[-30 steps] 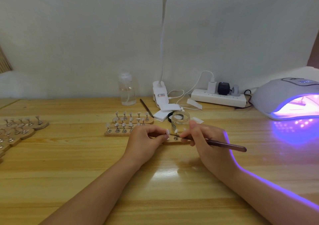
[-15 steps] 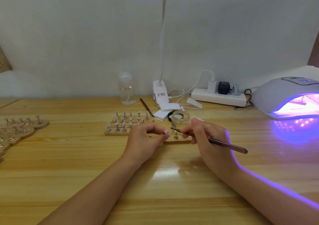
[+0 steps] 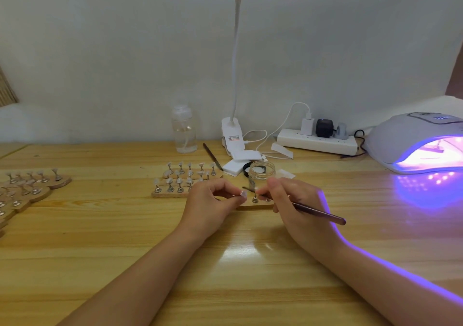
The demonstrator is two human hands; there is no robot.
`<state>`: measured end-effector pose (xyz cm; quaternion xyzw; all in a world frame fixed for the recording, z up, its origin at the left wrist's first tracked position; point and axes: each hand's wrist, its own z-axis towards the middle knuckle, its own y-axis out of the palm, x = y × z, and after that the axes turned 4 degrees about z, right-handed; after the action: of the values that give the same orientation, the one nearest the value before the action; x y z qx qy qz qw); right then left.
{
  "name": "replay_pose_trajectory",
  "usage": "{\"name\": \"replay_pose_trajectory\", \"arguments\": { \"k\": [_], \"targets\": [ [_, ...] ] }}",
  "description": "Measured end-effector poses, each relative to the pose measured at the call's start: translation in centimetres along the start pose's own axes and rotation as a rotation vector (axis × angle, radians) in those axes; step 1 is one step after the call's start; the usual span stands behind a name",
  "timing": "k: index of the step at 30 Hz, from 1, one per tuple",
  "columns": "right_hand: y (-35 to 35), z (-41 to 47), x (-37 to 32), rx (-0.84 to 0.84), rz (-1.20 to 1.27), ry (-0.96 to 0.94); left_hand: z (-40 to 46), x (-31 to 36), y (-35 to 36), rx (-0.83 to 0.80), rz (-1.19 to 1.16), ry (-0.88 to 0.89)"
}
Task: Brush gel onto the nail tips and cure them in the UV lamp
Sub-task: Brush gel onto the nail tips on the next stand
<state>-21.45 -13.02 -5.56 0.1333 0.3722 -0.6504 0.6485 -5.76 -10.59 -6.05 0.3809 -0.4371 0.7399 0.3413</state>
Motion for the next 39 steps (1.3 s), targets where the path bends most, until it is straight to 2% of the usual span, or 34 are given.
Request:
{"name": "replay_pose_trajectory", "arguments": {
  "k": [4, 7, 11, 15, 19, 23, 27, 32, 35, 39],
  "targets": [
    [0.01, -0.20, 0.30, 0.011, 0.075, 0.034, -0.04, 0.06, -0.03, 0.004, 0.018, -0.009],
    [-0.01, -0.16, 0.39, 0.023, 0.018, -0.025, -0.07, 0.12, -0.05, 0.005, 0.021, -0.020],
    [0.08, -0.26, 0.33, 0.010, 0.072, 0.059, -0.14, 0.16, -0.11, 0.004, 0.036, -0.015],
    [0.03, -0.10, 0.43, 0.020, -0.008, -0.018, -0.08, 0.11, -0.12, -0.001, 0.046, -0.028],
    [0.05, -0.32, 0.40, 0.009, 0.062, 0.067, -0.15, 0.16, -0.10, 0.006, 0.061, -0.039],
    [0.09, 0.00, 0.16, 0.023, -0.006, 0.002, -0.15, 0.27, -0.12, 0.000, 0.050, -0.042],
    [-0.01, -0.27, 0.14, 0.010, 0.078, 0.055, -0.14, 0.29, -0.10, 0.002, 0.062, -0.040],
    [-0.08, -0.10, 0.20, 0.007, 0.010, 0.004, -0.15, 0.33, -0.06, -0.001, 0.045, -0.049],
    [-0.07, -0.25, 0.16, 0.006, 0.090, 0.054, -0.13, 0.32, -0.09, -0.001, 0.060, -0.038],
    [-0.12, -0.17, 0.35, 0.032, 0.022, -0.016, -0.17, 0.29, -0.06, 0.000, 0.039, -0.039]
  ]
}}
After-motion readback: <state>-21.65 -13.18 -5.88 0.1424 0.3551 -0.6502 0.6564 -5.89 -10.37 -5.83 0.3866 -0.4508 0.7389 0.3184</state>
